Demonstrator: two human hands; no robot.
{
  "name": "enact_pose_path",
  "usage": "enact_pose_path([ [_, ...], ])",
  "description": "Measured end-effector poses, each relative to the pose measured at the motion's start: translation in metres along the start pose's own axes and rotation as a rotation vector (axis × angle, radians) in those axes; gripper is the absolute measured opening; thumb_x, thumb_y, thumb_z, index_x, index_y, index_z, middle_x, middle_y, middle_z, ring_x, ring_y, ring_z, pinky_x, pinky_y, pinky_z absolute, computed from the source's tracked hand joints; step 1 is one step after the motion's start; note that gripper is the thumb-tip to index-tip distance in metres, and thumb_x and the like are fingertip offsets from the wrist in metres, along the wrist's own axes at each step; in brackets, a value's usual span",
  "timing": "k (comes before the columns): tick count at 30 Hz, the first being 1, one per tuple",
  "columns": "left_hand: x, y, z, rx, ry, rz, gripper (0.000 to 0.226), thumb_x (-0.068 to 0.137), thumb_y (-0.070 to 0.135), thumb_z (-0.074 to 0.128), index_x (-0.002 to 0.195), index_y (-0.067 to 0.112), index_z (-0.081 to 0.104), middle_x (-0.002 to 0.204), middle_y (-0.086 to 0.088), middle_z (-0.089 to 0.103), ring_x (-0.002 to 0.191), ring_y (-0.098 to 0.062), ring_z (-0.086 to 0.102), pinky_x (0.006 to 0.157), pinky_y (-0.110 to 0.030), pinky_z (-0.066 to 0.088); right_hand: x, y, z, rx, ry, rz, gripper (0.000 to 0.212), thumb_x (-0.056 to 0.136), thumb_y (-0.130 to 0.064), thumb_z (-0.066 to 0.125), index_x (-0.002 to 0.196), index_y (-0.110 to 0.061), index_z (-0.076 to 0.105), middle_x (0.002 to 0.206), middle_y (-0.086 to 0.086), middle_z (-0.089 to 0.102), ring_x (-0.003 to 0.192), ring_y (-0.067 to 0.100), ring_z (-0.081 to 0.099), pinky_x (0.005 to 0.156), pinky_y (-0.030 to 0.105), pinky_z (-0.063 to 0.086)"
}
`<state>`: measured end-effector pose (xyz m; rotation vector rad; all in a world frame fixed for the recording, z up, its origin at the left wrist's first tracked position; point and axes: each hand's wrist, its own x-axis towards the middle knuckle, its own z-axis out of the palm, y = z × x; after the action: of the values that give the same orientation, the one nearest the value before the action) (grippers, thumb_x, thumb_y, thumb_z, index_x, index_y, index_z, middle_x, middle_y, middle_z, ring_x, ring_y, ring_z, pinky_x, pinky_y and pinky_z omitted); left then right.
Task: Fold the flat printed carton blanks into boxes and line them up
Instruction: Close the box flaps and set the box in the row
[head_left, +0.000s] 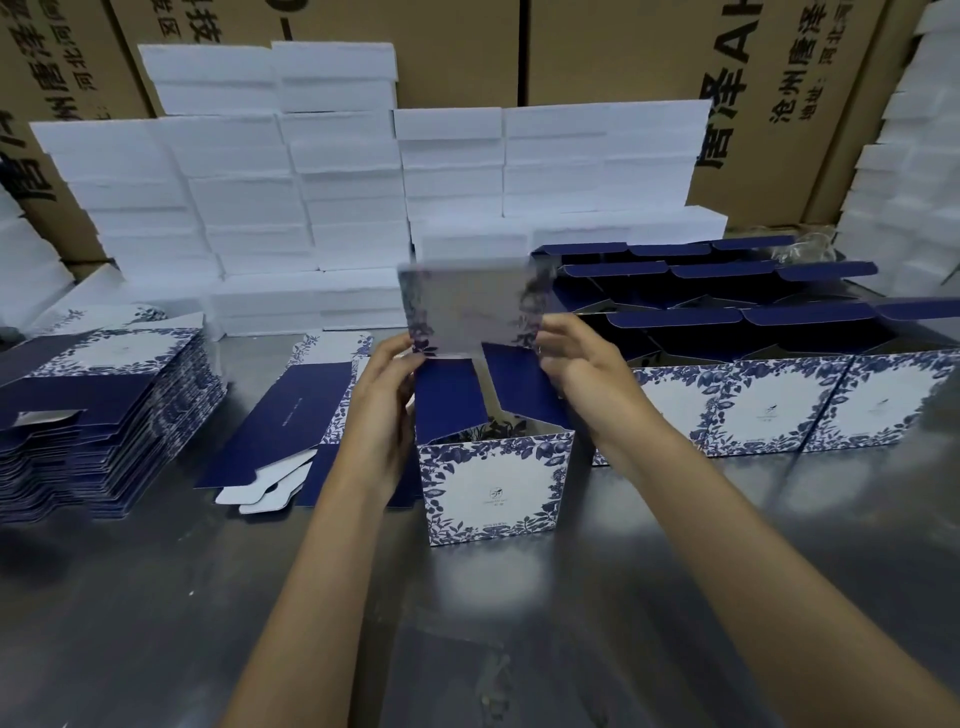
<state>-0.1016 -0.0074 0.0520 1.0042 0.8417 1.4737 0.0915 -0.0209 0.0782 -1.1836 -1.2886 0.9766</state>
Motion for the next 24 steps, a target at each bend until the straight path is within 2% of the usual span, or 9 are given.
enact_pose_path([
  [2,0.0,0.001,-0.002,-0.004,-0.035,0.016,0.032,0.091,0.026,0.046,0.079,0.025,0.076,0.099,0.001,0.076,0.088,-0.014,0.068,0.088,-0.036,0.048,-0.002,0.004,-0.002,0.025,0.045,-0.012,0.046,0.1,0.006,0.038,0.088,-0.024,0.071,0.104,-0.002,0.071,0.103,0.017,0.064,0.086,0.024,0.05],
  [4,-0.002,0.0,-0.003,0.089,-0.041,-0.011,0.023,0.077,0.036,0.056,0.079,0.023,0.074,0.1,0.001,0.075,0.089,-0.016,0.066,0.085,-0.036,0.048,-0.004,0.007,-0.005,0.041,0.051,0.033,0.044,0.101,0.002,0.037,0.086,-0.016,0.075,0.103,0.005,0.073,0.092,0.014,0.068,0.078,0.022,0.052],
  [7,-0.002,0.0,-0.003,0.27,-0.016,0.017,0.005,0.08,0.024,0.068,0.079,0.028,0.07,0.09,0.009,0.072,0.079,-0.01,0.066,0.071,-0.026,0.05,-0.003,0.009,-0.004,-0.059,0.024,0.048,0.03,0.101,-0.009,0.048,0.089,-0.021,0.073,0.099,-0.003,0.072,0.08,-0.001,0.063,0.071,0.014,0.047],
  [9,-0.003,0.003,-0.002,0.313,-0.021,0.024,0.019,0.088,0.012,0.064,0.084,0.03,0.069,0.091,0.009,0.073,0.079,-0.01,0.068,0.064,-0.022,0.052,0.002,0.006,-0.002,-0.155,0.003,0.023,0.025,0.099,-0.007,0.05,0.091,-0.023,0.067,0.103,-0.007,0.07,0.082,-0.004,0.06,0.073,0.013,0.045],
  [13,-0.003,0.019,0.006,0.513,-0.044,-0.063,0.031,0.094,0.013,0.054,0.109,0.037,0.067,0.113,0.002,0.069,0.103,-0.014,0.065,0.087,-0.033,0.055,0.017,-0.012,0.009,-0.28,-0.07,0.008,0.03,0.093,0.002,0.042,0.099,-0.02,0.061,0.104,-0.004,0.066,0.088,0.008,0.058,0.072,0.021,0.044],
  [15,0.0,0.029,0.019,0.636,-0.04,-0.128,0.03,0.094,0.014,0.048,0.109,0.03,0.068,0.111,0.002,0.069,0.1,-0.016,0.065,0.091,-0.035,0.052,0.023,-0.017,0.018,-0.366,-0.085,0.016,0.028,0.093,-0.001,0.042,0.099,-0.02,0.062,0.096,-0.006,0.062,0.085,0.01,0.056,0.069,0.023,0.043],
  [17,0.006,0.035,0.033,0.732,-0.046,-0.164,0.022,0.094,0.015,0.044,0.098,0.019,0.066,0.1,0.002,0.069,0.086,-0.018,0.063,0.079,-0.032,0.051,0.026,-0.019,0.027,-0.446,-0.098,0.019,0.027,0.095,-0.004,0.041,0.096,-0.014,0.066,0.09,-0.006,0.06,0.083,0.011,0.054,0.068,0.024,0.043],
  [20,0.007,0.029,0.046,0.746,-0.001,-0.167,0.012,0.097,0.023,0.053,0.091,0.02,0.063,0.089,0.001,0.065,0.074,-0.014,0.057,0.062,-0.025,0.043,0.029,-0.018,0.029,-0.51,-0.138,0.025,0.027,0.098,-0.012,0.04,0.09,0.0,0.062,0.089,0.013,0.062,0.086,0.02,0.052,0.076,0.033,0.045],
  [24,0.002,0.018,0.048,0.654,0.049,-0.165,0.013,0.099,0.023,0.054,0.089,0.024,0.062,0.093,0.006,0.065,0.077,-0.008,0.057,0.059,-0.021,0.041,0.029,-0.02,0.019,-0.459,-0.211,0.119,0.01,0.098,-0.021,0.05,0.09,-0.018,0.056,0.086,-0.001,0.058,0.074,0.012,0.052,0.064,0.026,0.041],
])
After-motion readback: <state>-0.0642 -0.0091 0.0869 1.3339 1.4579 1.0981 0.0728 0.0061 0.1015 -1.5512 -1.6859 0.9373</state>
